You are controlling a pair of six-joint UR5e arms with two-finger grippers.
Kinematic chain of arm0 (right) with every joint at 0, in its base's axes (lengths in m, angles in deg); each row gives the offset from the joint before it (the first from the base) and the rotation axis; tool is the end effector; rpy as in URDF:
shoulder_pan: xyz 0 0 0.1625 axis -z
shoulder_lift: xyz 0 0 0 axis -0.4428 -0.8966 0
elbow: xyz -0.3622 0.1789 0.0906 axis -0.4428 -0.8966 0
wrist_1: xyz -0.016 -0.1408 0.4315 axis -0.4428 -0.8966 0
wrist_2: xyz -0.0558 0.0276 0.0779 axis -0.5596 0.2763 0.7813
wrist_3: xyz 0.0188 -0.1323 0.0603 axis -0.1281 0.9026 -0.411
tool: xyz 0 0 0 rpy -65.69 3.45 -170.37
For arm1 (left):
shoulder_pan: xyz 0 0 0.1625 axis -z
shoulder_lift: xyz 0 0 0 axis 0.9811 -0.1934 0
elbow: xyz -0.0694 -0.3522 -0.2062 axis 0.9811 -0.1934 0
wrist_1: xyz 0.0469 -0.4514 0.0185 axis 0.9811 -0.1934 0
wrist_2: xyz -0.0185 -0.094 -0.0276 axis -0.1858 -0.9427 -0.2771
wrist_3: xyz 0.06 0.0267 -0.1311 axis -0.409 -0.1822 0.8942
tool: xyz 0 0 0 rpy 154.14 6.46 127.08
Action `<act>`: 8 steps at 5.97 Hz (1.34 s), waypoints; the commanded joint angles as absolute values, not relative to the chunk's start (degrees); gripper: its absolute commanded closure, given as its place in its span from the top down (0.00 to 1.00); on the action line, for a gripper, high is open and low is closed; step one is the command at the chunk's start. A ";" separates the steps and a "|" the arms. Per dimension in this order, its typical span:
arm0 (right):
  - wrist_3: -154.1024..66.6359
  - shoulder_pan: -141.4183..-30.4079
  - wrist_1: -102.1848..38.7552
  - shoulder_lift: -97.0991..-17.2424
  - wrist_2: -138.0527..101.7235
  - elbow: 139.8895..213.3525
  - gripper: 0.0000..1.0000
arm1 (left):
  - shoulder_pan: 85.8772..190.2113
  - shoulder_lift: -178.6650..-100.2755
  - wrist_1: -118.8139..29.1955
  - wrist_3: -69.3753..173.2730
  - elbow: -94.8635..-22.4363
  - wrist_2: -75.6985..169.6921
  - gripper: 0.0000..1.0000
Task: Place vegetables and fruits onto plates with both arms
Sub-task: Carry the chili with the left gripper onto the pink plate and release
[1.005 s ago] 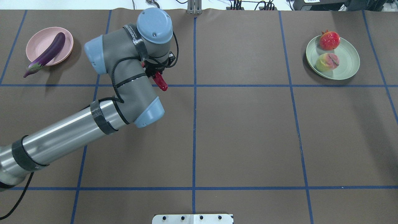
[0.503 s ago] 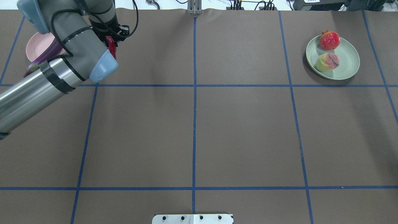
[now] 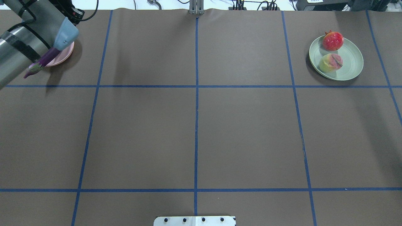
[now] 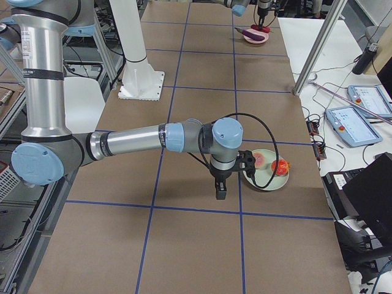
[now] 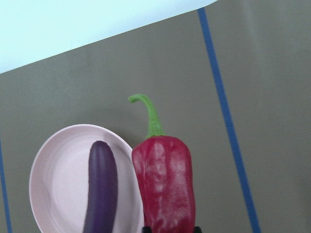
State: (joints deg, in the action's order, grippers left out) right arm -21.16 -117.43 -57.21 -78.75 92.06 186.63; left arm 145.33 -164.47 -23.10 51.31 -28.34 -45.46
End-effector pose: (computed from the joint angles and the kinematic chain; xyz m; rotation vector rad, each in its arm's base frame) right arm 0.0431 -0.5130 0.5976 0.0357 -0.7542 -0.0771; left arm 0.2710 -0.8077 0.4353 0.1895 0.5033 0.2329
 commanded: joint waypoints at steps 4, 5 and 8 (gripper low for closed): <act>-21.26 -117.42 -56.75 -78.68 92.14 186.63 1.00 | 146.62 -160.60 -33.43 40.65 -17.51 -37.73 0.29; -21.26 -117.42 -56.75 -78.68 92.14 186.63 1.00 | 146.61 -158.66 -36.17 40.99 -18.30 -37.82 0.99; -21.34 -117.42 -56.48 -78.68 92.06 186.63 1.00 | 148.01 -156.88 -35.14 41.26 -23.49 -45.76 1.00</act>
State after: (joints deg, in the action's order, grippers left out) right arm -21.32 -117.40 -56.60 -78.68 92.12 186.63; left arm 147.23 -157.04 -35.25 41.30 -22.81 -41.69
